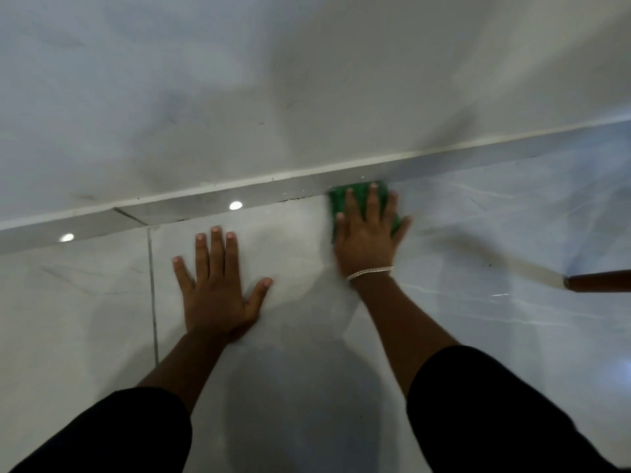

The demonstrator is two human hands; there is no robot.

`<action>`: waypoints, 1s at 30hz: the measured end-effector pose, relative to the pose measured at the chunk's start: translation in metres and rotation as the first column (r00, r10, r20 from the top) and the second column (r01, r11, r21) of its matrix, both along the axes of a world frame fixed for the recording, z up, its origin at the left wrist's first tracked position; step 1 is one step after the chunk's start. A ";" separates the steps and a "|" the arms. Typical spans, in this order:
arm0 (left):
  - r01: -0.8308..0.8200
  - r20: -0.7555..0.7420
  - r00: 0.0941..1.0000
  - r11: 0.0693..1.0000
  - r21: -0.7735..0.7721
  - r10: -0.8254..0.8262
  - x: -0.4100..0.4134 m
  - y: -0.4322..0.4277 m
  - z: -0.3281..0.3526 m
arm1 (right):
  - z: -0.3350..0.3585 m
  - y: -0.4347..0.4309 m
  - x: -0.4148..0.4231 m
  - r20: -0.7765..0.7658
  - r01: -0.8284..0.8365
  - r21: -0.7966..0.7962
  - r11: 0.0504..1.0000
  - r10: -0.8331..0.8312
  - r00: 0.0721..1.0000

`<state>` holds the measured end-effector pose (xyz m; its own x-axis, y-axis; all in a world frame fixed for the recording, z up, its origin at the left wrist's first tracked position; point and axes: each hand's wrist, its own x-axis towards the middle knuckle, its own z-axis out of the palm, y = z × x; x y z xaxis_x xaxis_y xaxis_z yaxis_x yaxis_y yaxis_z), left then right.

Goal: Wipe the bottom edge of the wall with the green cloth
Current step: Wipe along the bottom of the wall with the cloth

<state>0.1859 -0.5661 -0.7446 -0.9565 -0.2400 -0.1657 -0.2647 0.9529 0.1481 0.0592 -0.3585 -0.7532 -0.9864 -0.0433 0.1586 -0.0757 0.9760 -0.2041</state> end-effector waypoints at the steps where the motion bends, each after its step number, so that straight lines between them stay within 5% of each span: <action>1: 0.001 0.000 1.000 1.000 -0.006 -0.001 -0.001 0.000 0.000 | 0.000 0.008 -0.004 0.022 0.083 -0.023 0.996 -0.083 0.996; 4: 0.004 0.014 1.000 1.000 -0.024 -0.003 -0.002 0.001 -0.002 | 0.003 -0.028 0.009 0.022 0.167 -0.036 0.985 -0.166 0.986; 10: 0.008 0.035 0.999 1.000 -0.001 -0.008 -0.001 0.000 0.002 | 0.004 -0.052 0.027 0.014 -0.185 -0.041 0.982 0.185 0.983; 16: 0.018 0.027 0.999 1.000 0.019 -0.018 0.006 -0.012 0.003 | 0.007 -0.024 0.001 0.078 0.322 -0.102 0.941 -0.315 0.946; 20: 0.032 0.058 0.998 0.999 -0.011 -0.032 0.005 -0.011 0.005 | 0.014 -0.106 0.043 0.069 0.027 -0.100 0.995 -0.020 0.997; 23: 0.030 0.073 0.997 0.999 -0.010 -0.029 0.005 -0.012 0.006 | 0.015 -0.089 0.036 0.071 -0.110 -0.070 0.991 0.115 0.991; 27: 0.032 0.076 0.997 0.999 -0.009 -0.031 0.005 -0.011 0.006 | 0.014 -0.013 -0.004 0.122 0.208 -0.028 0.978 -0.204 0.971; 30: 0.031 0.065 0.997 0.999 -0.024 -0.030 0.005 -0.011 0.003 | 0.017 -0.037 -0.003 0.144 0.392 -0.058 0.918 -0.381 0.913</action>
<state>0.1908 -0.5773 -0.7417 -0.9509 -0.2156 -0.2221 -0.2436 0.9639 0.1076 0.0560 -0.3958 -0.7366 -0.9353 0.3535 0.0173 0.3361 0.9025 -0.2695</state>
